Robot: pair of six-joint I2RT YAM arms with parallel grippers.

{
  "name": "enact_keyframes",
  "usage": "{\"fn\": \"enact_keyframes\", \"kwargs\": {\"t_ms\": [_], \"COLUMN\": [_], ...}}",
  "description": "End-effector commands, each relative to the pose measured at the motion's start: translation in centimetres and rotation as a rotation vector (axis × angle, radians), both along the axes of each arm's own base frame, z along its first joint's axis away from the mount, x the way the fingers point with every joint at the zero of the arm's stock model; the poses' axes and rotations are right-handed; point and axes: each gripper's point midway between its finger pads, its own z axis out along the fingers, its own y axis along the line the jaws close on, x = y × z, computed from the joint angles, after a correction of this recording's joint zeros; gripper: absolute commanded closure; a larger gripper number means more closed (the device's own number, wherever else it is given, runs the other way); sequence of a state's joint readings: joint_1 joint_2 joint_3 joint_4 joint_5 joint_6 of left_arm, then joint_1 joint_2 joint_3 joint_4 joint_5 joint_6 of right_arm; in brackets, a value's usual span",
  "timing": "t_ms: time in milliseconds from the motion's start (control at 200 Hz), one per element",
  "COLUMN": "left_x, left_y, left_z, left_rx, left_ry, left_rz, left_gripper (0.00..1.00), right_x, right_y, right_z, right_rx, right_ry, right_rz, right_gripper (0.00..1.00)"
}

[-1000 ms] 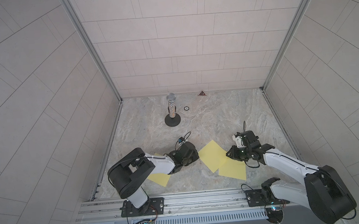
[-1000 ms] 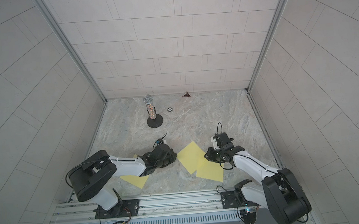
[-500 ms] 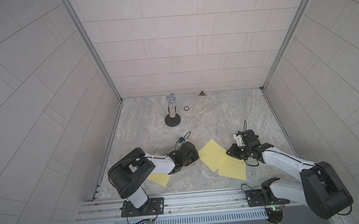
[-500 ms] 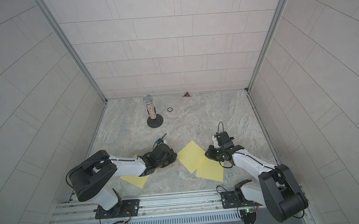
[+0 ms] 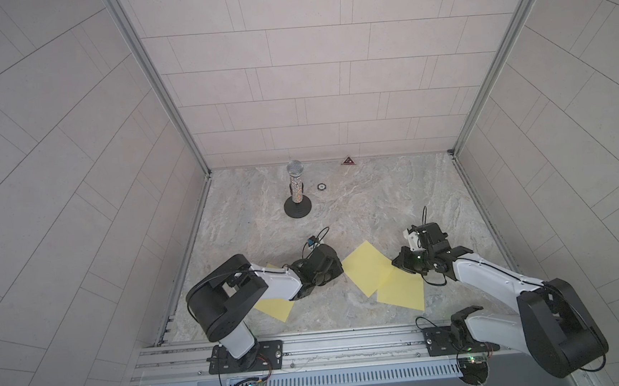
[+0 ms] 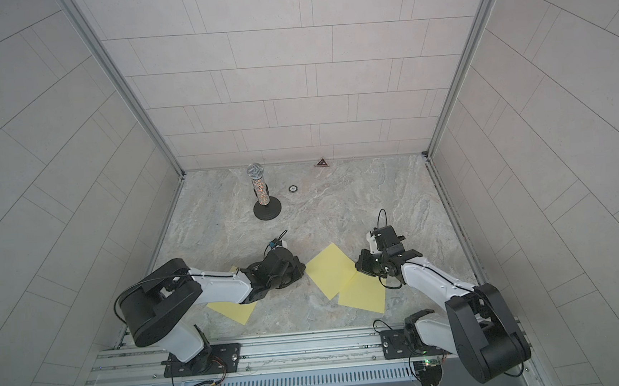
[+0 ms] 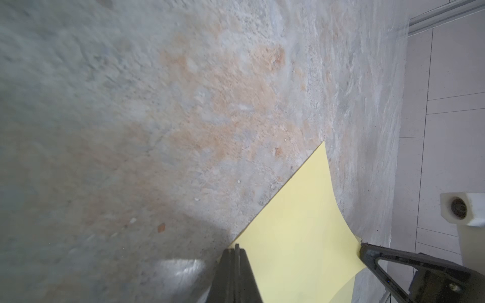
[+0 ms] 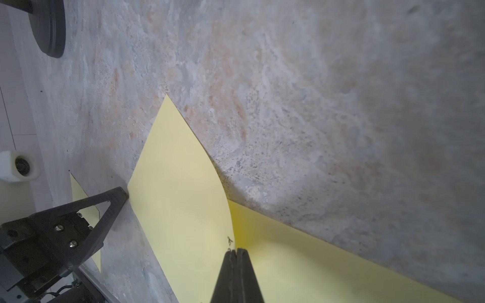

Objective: Fold the square paper diagonally
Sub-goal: Fold the paper at the center of the board.

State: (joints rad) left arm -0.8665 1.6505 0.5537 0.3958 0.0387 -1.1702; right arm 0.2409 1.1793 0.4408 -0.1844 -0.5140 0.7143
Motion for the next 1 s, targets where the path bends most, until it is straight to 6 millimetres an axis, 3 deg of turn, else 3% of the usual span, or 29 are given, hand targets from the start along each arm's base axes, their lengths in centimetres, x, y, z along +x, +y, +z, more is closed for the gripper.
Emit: {"fn": "enact_keyframes", "kwargs": {"t_ms": [0,180,365,680,996], "left_x": [-4.9,-4.9,-5.3,-6.2,-6.5], "left_y": [5.9,4.8,4.6,5.2,4.8], "left_z": [-6.9,-6.9,-6.9,-7.3,-7.6], "left_rx": [0.271,0.212,0.175,0.163,0.145], "left_ry": [0.211,0.200,0.197,0.209,0.224], "left_rz": [-0.014,-0.049,-0.063,-0.068,-0.087], "left_gripper": [1.00,1.00,1.00,1.00,1.00], "right_x": [-0.1,-0.2,0.3,2.1,3.7], "right_y": [0.4,2.7,7.4,12.7,14.7], "right_z": [1.1,3.3,5.1,3.6,0.6], "right_rx": [0.028,0.069,0.123,0.181,0.238], "right_ry": [-0.026,-0.065,-0.122,-0.104,-0.061], "right_rz": [0.016,0.066,0.124,0.121,0.040], "right_gripper": [1.00,1.00,1.00,1.00,1.00]}}
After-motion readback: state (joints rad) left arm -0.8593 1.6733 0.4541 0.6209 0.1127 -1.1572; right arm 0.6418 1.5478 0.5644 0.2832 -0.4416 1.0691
